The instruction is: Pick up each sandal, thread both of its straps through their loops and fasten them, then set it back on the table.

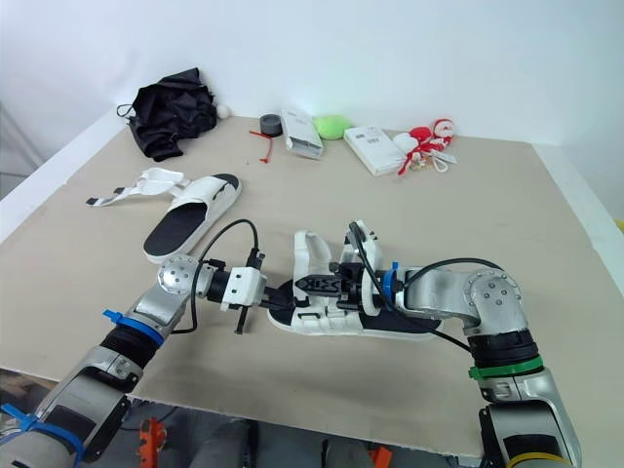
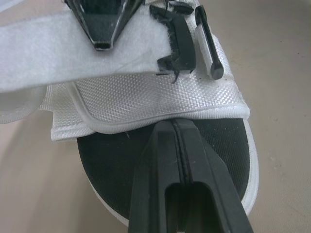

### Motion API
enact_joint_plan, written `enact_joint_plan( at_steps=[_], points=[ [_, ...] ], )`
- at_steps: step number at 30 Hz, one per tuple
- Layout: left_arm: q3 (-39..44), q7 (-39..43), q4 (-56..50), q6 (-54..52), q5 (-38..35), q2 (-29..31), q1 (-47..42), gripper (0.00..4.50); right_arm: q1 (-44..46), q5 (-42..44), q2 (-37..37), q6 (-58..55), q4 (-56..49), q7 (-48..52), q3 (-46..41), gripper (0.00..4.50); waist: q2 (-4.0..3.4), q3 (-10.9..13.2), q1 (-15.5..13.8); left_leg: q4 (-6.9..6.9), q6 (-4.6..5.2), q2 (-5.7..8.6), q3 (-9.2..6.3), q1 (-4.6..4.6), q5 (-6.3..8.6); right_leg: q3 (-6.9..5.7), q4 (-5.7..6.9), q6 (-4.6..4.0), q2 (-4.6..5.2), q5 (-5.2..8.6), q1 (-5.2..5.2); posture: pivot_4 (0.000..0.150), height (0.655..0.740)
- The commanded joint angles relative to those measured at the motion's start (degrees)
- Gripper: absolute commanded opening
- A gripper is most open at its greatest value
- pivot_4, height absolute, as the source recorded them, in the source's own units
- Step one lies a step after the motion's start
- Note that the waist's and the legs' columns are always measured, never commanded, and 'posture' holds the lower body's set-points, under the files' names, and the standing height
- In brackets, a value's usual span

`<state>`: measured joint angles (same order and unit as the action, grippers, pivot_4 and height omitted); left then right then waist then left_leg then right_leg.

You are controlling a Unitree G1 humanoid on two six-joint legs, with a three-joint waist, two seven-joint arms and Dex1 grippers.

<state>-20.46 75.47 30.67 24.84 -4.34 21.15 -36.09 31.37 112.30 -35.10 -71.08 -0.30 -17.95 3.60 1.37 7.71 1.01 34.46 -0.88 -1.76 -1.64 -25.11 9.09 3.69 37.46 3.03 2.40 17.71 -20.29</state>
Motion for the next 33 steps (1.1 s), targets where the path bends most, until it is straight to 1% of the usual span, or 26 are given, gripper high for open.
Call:
enact_joint_plan(
  at_steps=[1, 10, 18, 26, 31, 33],
  points=[
    [-6.53, 2.13, 3.93, -2.92, 6.21, 0.31, 4.93, 0.0, -0.11, 0.7, -1.01, -0.31, -0.76, -0.52, -1.31, 0.03, 0.0, 0.0, 0.0, 0.0, 0.0, 0.0, 0.0, 0.0, 0.0, 0.0, 0.0, 0.0, 0.0, 0.0, 0.0, 0.15, 0.738],
    [-6.43, 2.22, 3.07, -3.47, 6.02, 0.62, 5.24, 0.0, -1.49, 0.7, -2.8, -0.88, 0.07, -0.5, -1.37, 0.03, 0.0, 0.0, 0.0, -0.03, 0.02, 0.02, -0.04, -0.03, 0.01, -0.06, -0.07, 0.02, 0.02, 0.0, 0.03, 0.15, 0.738],
    [-6.37, 2.17, 2.94, -3.81, 5.94, 0.6, 5.24, 0.0, -3.38, 0.7, -4.02, -1.75, -2.22, 2.41, -1.62, 0.03, 0.0, 0.0, 0.0, -0.04, 0.07, 0.02, -0.11, -0.03, 0.04, -0.15, -0.12, 0.03, 0.0, 0.01, 0.09, 0.15, 0.738],
    [-6.37, 2.0, 2.82, -4.06, 5.96, 0.45, 5.3, 0.0, -4.6, 0.7, -4.01, -1.07, -3.85, 3.17, -0.97, 0.03, -0.01, -0.01, -0.01, -0.05, 0.07, 0.03, -0.13, -0.03, 0.05, -0.18, -0.16, 0.03, 0.02, 0.02, 0.12, 0.15, 0.738],
    [-6.42, 1.88, 2.79, -4.24, 6.03, 0.38, 5.35, 0.0, -6.57, 0.7, -4.77, -0.88, -5.29, 2.42, 0.45, 0.03, 0.0, -0.01, -0.01, -0.05, 0.08, 0.03, -0.15, -0.03, 0.05, -0.2, -0.17, 0.03, 0.01, 0.02, 0.13, 0.15, 0.738],
    [-6.41, 1.87, 2.73, -4.27, 6.03, 0.41, 5.41, 0.0, -7.16, 0.7, -6.13, -0.97, -6.39, 1.41, 1.85, 0.03, -0.01, -0.01, -0.03, -0.05, 0.09, 0.03, -0.15, -0.01, 0.06, -0.2, -0.18, 0.04, 0.01, 0.02, 0.15, 0.15, 0.738]
  ],
)
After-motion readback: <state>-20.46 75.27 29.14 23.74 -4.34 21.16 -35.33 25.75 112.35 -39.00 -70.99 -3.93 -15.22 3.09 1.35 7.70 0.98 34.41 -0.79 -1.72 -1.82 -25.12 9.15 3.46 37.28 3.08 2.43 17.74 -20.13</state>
